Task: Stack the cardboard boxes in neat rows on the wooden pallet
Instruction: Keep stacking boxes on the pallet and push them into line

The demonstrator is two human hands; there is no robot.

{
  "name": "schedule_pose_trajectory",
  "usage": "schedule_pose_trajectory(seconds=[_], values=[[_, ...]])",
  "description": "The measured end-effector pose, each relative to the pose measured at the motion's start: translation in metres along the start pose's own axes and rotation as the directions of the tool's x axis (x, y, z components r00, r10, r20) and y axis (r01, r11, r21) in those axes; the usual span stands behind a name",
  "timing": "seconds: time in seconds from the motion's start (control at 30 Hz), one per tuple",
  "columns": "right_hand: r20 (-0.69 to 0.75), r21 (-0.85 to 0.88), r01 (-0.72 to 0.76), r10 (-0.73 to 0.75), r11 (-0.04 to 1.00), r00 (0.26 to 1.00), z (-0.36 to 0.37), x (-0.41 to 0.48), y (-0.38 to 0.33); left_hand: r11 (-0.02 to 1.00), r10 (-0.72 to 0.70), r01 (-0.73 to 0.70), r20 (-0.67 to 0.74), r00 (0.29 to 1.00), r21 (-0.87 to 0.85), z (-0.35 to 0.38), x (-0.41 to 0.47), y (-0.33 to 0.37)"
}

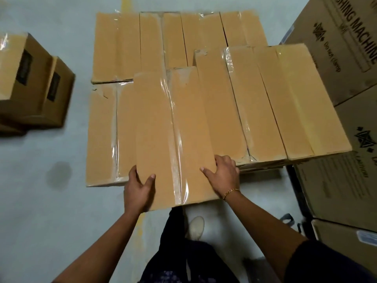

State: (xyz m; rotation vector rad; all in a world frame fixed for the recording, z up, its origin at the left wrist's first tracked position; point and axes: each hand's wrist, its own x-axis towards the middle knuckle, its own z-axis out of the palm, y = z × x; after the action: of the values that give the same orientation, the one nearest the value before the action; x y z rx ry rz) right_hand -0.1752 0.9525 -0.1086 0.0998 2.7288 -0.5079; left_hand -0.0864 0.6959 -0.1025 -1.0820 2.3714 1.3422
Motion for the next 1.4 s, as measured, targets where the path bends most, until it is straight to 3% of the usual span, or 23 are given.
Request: schedule_pose_trajectory(seconds=[0.27,0.47,0.63,0.93,1.4], values=[[-0.032,-0.076,0.153,-0.156,0.985,0.987,-0.010,0.008,0.014,0.994,0.034,-0.043,0.087,0.996,0.104,-0.002,0.018,-0.002],[0.237,-0.210,0.230,-0.179,0.950,0.955,-0.014,0.003,0.045,0.986,0.052,-0.092,0.265,0.963,0.142,-0.014,0.005,-0.022],[0.321,-0.340,0.349,-0.241,0.873,0.916,-0.010,0.002,0.056,0.967,0.093,-0.169,0.356,0.930,0.188,-0.015,-0.001,-0.034],[0.286,-0.365,0.360,-0.265,0.859,0.921,-0.012,0.003,0.052,0.947,0.072,-0.181,0.372,0.925,0.267,-0.016,0.006,-0.029],[0.092,-0.370,0.278,-0.262,0.887,0.961,-0.020,0.026,0.033,0.917,0.083,-0.210,0.353,0.932,0.339,-0.020,0.046,0.006]])
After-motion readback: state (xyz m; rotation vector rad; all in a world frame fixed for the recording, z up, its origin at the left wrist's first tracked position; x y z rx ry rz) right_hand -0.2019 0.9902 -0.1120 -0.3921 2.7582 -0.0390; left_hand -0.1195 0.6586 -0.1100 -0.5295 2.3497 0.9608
